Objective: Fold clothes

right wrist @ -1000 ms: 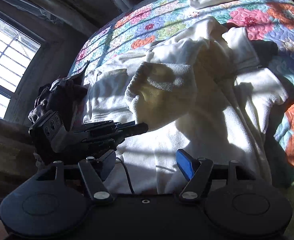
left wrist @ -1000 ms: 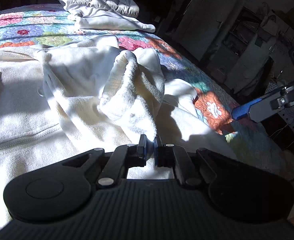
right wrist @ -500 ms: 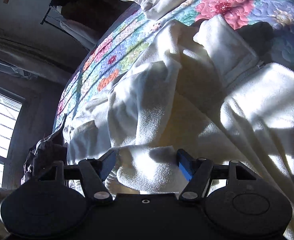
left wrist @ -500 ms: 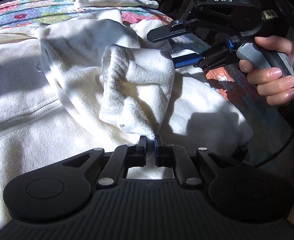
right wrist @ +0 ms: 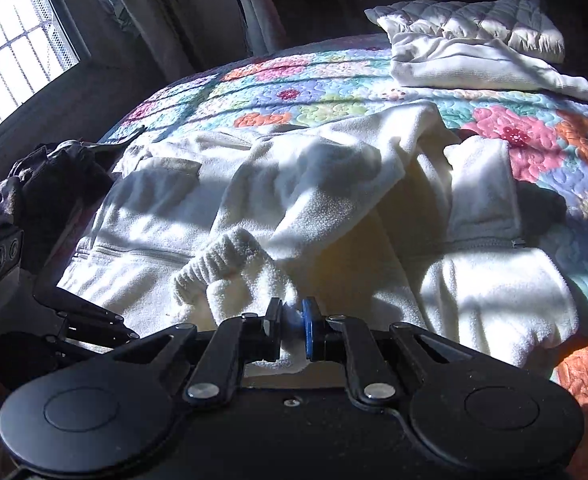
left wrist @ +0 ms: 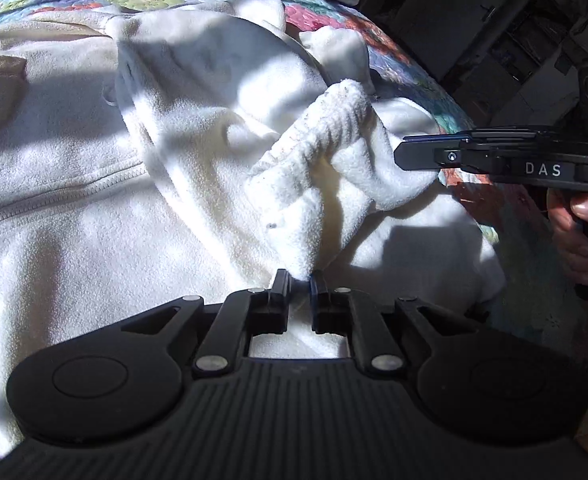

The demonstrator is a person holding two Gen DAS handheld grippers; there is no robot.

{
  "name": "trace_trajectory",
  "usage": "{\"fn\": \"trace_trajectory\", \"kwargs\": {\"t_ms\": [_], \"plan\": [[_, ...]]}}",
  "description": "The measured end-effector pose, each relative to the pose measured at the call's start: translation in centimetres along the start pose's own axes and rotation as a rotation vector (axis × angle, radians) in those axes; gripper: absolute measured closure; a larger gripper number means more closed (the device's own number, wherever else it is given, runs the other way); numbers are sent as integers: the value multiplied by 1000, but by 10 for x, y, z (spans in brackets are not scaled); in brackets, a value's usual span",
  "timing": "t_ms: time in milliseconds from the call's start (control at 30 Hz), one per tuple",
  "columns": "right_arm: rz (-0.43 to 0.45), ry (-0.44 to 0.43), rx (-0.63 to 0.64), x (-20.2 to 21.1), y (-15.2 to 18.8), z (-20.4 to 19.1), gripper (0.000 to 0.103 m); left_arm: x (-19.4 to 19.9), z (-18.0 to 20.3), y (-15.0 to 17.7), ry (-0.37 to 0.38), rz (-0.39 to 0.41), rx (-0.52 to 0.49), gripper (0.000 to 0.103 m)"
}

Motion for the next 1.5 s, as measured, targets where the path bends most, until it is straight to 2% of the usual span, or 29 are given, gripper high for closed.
{"fn": "trace_trajectory", "kwargs": {"t_ms": [100, 200, 333, 433, 467, 533, 567, 633, 667, 767, 867, 967, 1100, 1167, 1267, 1333, 1400, 1500], "plan": [[-24, 15, 38, 9, 28, 8, 91, 13, -6, 0, 36, 35, 44, 94], [-48, 28, -5, 9, 51, 23, 93, 23, -11, -2, 62, 72, 70, 90], [-53, -77, -88, 16, 60, 27, 93, 35, -24, -1, 121, 141, 151, 90], [-28, -82, -87, 25, 54, 24, 90, 33, -31, -13, 165, 214, 215, 87], [-10, -79, -105, 27, 49, 23, 88, 28, -32, -17, 156, 225, 218, 84], [34, -71, -158, 28, 35, 24, 76, 17, -30, -20, 133, 209, 206, 82], [64, -74, -173, 29, 28, 22, 64, 11, -29, -18, 130, 189, 201, 82], [89, -92, -143, 27, 20, 10, 51, 4, -23, -12, 138, 145, 189, 82], [76, -92, -111, 24, 19, 2, 43, 2, -19, -9, 145, 124, 178, 82], [33, -110, -25, 15, 21, -20, 42, -2, -7, 3, 140, 42, 128, 82], [-82, -194, 2, 5, 39, -34, 42, -9, -2, 19, 65, -45, 68, 82], [-219, -253, 9, -5, 61, -40, 42, -13, -3, 28, 57, -73, 76, 82], [-294, -160, 59, -7, 68, -37, 42, 4, -10, 19, 94, -11, 89, 82], [-272, -138, 48, 1, 55, -33, 42, 17, -18, 9, 103, 48, 99, 79], [-180, -145, 11, 16, 13, -24, 41, 28, -33, -11, 106, 147, 135, 75], [-141, -141, -11, 14, -16, -13, 39, 24, -47, -29, 100, 167, 194, 74], [-123, -93, -18, -6, -44, 5, 39, 17, -61, -50, 90, 172, 237, 74], [-103, -11, -33, -47, -89, 35, 39, 7, -84, -86, 23, 180, 254, 74]]}}
Point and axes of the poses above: each gripper's, at about its wrist camera, not at the fingertips, and x roughly against the way its jaws point, z to its right, y to its underside, the point moved 8 cm from there along -x, roughly the way its jaws point, and after that the axes turned 3 degrees about -z, right-handed, at the moved point
